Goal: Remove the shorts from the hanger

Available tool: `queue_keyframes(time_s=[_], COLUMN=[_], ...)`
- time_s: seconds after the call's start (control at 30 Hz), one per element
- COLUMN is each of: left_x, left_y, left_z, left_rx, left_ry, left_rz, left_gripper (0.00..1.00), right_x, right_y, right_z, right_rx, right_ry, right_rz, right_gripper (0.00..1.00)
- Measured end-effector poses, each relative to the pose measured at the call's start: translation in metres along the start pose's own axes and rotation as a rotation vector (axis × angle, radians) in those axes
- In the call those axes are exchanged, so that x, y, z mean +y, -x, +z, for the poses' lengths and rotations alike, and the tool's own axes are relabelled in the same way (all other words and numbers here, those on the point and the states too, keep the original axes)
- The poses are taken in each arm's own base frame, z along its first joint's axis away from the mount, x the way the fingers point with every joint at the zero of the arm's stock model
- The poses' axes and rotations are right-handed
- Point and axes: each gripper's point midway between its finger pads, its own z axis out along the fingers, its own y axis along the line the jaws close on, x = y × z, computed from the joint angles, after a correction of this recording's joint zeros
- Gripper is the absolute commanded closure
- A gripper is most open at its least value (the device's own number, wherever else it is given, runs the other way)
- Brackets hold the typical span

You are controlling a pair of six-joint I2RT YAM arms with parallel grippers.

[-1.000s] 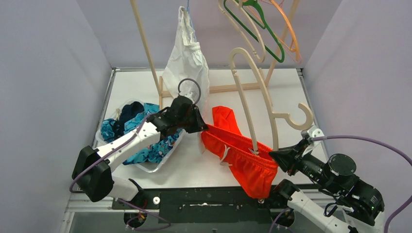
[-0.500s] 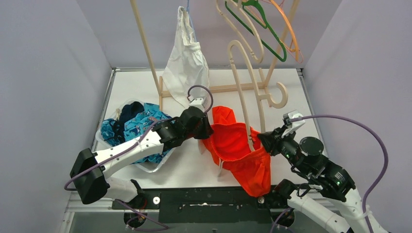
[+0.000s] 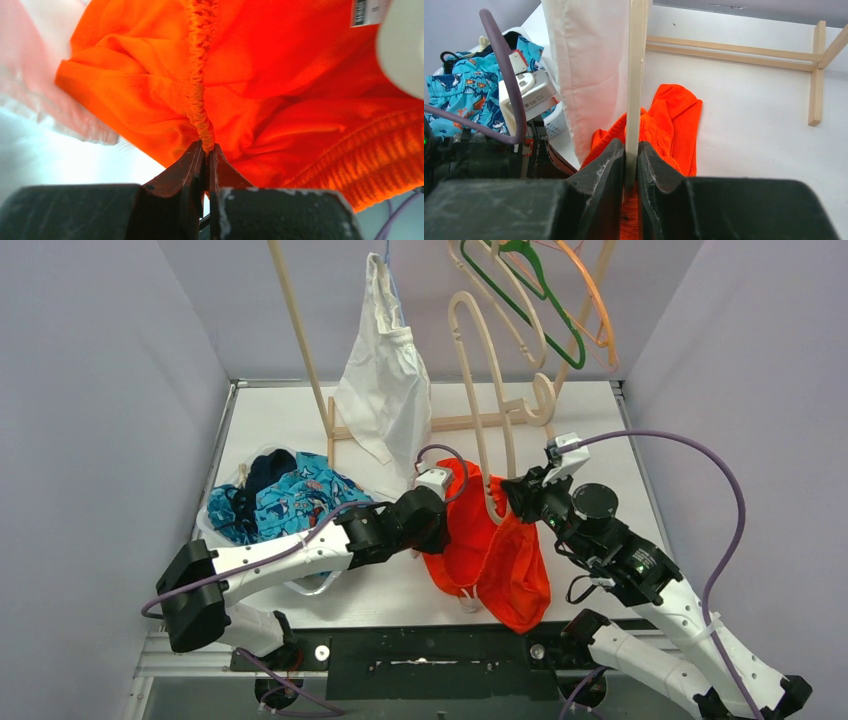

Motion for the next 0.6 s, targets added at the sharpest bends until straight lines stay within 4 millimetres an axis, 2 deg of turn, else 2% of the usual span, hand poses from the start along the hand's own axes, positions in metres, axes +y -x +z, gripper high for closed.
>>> queue_keyframes(time_s=[0.03,0.17,0.27,0.4,0.6], left_x=[0.004,0.024,0.026,0.011,-0.023], left_y=[-0.002,-0.010,-0.005,0.020,0.077], left_z=[0.000,-0.005,-0.012,-0.028,-0.052], left_rx=[-0.003,0.001,-0.021,-0.115,-0.306], left_ry=[0.014,0.083,0.095,0.028,-0.145], left_rz=[-0.004,-0.006,-0.025,-0.071,-0.182], left_gripper=[1.00,0.56,0.39,0.31,0.30], right_x=[0.001,0.003,0.004,0.005,0.009], right_y=[0.000,0.002,0.000,-0.010,-0.032], right_z=[0.003,0.008,0.009,0.010,0.005], right_rx=[0.000,-0.012,-0.007,0.017,0.059], right_ry=[0.000,0.009,0.009,0.022,0.058], right_rz=[0.000,0.007,0.013,0.019,0.051], right_gripper=[1.00,1.00,1.00,1.00,1.00])
